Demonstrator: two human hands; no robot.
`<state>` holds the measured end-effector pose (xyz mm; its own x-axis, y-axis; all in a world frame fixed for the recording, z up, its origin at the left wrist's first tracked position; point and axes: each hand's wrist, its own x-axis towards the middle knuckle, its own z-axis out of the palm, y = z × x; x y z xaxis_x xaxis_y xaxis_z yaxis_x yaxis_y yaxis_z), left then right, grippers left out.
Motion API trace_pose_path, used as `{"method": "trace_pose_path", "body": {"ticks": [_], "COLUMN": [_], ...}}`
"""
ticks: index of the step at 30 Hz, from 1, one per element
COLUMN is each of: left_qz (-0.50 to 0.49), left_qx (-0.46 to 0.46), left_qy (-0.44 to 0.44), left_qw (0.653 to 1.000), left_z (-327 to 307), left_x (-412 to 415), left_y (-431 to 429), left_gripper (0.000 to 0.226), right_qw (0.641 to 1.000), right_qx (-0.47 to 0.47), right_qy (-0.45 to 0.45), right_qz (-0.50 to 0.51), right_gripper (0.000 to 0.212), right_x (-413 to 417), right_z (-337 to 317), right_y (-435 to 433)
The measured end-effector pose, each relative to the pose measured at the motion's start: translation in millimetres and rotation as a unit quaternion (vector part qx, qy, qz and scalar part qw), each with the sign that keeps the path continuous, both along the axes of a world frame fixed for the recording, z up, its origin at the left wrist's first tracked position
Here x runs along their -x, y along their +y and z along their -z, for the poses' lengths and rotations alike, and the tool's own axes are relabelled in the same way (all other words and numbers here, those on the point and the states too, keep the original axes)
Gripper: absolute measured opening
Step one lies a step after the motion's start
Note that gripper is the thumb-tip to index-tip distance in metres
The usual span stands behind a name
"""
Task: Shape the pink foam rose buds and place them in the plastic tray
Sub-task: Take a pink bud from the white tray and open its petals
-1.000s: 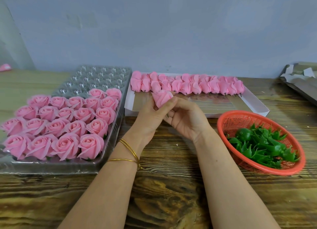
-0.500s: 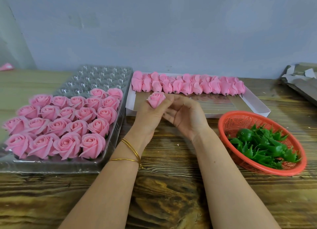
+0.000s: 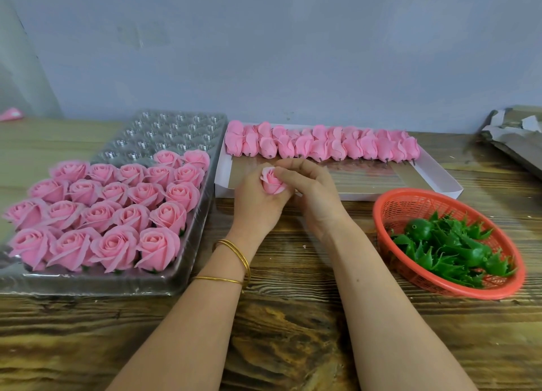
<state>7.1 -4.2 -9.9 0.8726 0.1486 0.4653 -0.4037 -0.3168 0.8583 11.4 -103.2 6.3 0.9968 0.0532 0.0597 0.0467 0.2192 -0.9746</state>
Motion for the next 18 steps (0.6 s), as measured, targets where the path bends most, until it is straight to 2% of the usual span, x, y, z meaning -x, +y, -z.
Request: {"method": "trace_pose_path", "body": {"ticks": [6, 8, 10, 12, 14, 15, 18], "left_qz": [0.013, 0.013, 0.013, 0.007, -0.003, -0.005, -0.005], "left_qx": [0.0, 0.008, 0.031, 0.069, 0.094, 0.107, 0.147], "left_qy": [0.011, 0.02, 0.031, 0.047, 0.059, 0.062, 0.058], "left_qw": [1.0, 1.0, 0.999, 0.997, 0.994, 0.992, 0.987], "left_z": [2, 2, 1, -1, -3, -3, -5], "left_x": [-3, -3, -2, -1, -1, -1, -1], "left_y": [2, 1, 0, -1, 0, 1, 0], "left_gripper": [0.024, 0.016, 0.002, 0.003, 0.017, 0.018, 0.026], "right_qw": [1.0, 1.0, 1.0, 1.0, 0.999, 0.999, 1.0], "right_qx": [0.012, 0.014, 0.005, -0.014, -0.033, -0.038, 0.014], "right_qy": [-0.002, -0.005, -0.007, -0.003, 0.002, 0.003, -0.004], "right_qz": [-0.01, -0.01, -0.016, -0.022, -0.017, -0.012, -0.001], "right_gripper": [0.033, 0.031, 0.019, 0.006, 0.015, 0.02, 0.032], "right_x": [0, 0, -1, -2, -6, -7, -9], "right_z": [1, 2, 4, 4, 6, 6, 11], "right_y": [-1, -2, -2, -3, -5, -6, -7]}}
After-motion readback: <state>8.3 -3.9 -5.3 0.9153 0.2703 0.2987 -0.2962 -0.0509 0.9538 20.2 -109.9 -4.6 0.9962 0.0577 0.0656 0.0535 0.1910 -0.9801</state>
